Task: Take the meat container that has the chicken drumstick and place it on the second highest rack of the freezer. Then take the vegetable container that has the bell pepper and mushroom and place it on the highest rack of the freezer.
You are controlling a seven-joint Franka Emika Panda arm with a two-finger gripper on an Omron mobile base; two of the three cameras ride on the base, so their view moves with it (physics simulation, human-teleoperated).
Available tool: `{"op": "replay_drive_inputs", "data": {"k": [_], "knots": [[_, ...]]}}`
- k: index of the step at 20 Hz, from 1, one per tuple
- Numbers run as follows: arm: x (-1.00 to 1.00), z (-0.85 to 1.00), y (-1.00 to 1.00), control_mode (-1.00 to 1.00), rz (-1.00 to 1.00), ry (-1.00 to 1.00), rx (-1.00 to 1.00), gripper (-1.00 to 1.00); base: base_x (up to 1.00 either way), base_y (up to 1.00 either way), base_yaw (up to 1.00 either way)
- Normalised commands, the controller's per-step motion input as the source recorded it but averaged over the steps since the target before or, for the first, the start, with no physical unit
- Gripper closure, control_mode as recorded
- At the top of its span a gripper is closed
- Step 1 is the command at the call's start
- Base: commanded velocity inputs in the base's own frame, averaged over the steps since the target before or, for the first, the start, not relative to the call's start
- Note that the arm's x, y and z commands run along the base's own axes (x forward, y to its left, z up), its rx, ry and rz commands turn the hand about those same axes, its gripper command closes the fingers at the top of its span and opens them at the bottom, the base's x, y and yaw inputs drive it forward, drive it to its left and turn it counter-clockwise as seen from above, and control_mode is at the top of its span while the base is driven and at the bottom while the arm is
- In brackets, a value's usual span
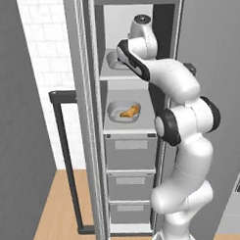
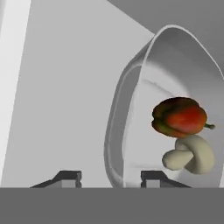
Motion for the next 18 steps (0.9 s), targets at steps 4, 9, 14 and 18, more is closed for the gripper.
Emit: {"op": "replay_drive_inputs", "data": {"k": [4,9,14,18], "knots": [[-1.00,0.02,0.00,-1.00,-0.03,-0.17,0.00,-1.00,0.00,0.00,0.00],[-1.00,-0.01,-0.03,-1.00,0.04,-0.03,0.00,-1.00,0.00,0.00,0.00],[-1.00,0.00,-0.01,-1.00,0.13,-0.01,0.00,-1.00,0.00,0.00,0.00],[-1.00,0.00,-0.10,-1.00,0.16,0.00,0.00,-1.00,0.00,0.00,0.00]]}}
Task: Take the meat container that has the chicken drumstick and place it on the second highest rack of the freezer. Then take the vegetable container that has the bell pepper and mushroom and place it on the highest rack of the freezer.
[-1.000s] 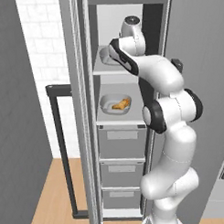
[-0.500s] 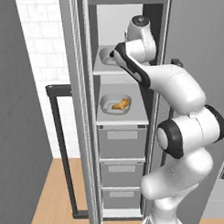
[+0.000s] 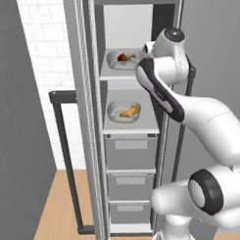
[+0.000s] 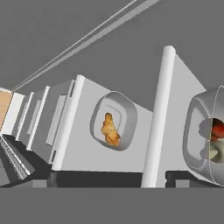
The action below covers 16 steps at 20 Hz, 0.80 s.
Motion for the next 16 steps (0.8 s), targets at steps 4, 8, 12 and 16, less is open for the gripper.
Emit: {"op": "replay_drive_inputs", "data": {"k": [4,8,12,16], "knots": [[-1.00,-0.12,-0.17,-1.00,0.20,0.00,0.00,-1.00,0.00,0.00,0.00],[-1.00,-0.32,-0.26,-1.00,0.25,0.00,0.00,-1.00,0.00,0.00,0.00],[-1.00,-0.58,-0.19,-1.00,0.30,0.00,0.00,-1.00,0.00,0.00,0.00],[-1.00,-0.79,-0.05,-1.00,0.33,0.00,0.00,-1.00,0.00,0.00,0.00]]}}
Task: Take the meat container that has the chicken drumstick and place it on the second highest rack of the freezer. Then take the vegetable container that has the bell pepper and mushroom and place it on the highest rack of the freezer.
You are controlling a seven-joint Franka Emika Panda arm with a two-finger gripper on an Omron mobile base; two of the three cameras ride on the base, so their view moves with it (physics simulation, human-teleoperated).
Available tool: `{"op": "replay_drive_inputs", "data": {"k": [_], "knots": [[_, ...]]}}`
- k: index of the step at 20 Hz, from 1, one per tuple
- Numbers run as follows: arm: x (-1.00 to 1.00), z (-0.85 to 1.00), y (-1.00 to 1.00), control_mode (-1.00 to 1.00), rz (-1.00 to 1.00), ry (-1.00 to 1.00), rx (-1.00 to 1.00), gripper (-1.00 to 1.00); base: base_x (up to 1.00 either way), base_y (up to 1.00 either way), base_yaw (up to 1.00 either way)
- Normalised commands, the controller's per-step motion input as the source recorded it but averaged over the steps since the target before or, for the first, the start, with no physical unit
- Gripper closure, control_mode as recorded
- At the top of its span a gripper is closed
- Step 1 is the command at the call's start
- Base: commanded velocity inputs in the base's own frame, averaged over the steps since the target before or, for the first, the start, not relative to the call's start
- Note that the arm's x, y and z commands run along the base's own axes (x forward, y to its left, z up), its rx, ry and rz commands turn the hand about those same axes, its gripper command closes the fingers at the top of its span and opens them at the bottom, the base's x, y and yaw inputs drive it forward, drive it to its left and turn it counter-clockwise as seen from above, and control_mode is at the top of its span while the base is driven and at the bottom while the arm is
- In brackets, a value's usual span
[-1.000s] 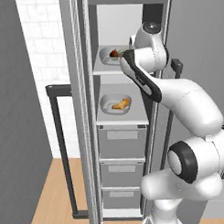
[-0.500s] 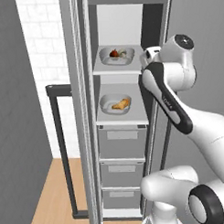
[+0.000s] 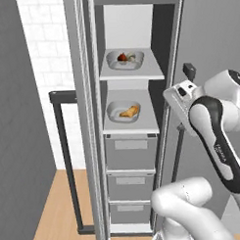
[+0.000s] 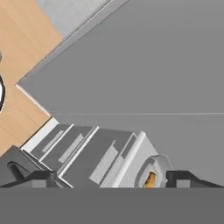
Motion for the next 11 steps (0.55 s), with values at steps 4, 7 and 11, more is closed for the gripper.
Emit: {"op": "replay_drive_inputs", "data": {"k": [4,7,11], "knots": [[-0.92,-0.75,0.00,-1.00,0.28,0.00,0.00,-1.00,0.00,0.00,0.00],[-0.53,-0.54,0.00,-1.00,0.13,0.00,0.00,-1.00,0.00,0.00,0.00],[-0.25,-0.10,0.00,-1.00,0.12,0.00,0.01,-1.00,0.00,0.00,0.00]]}}
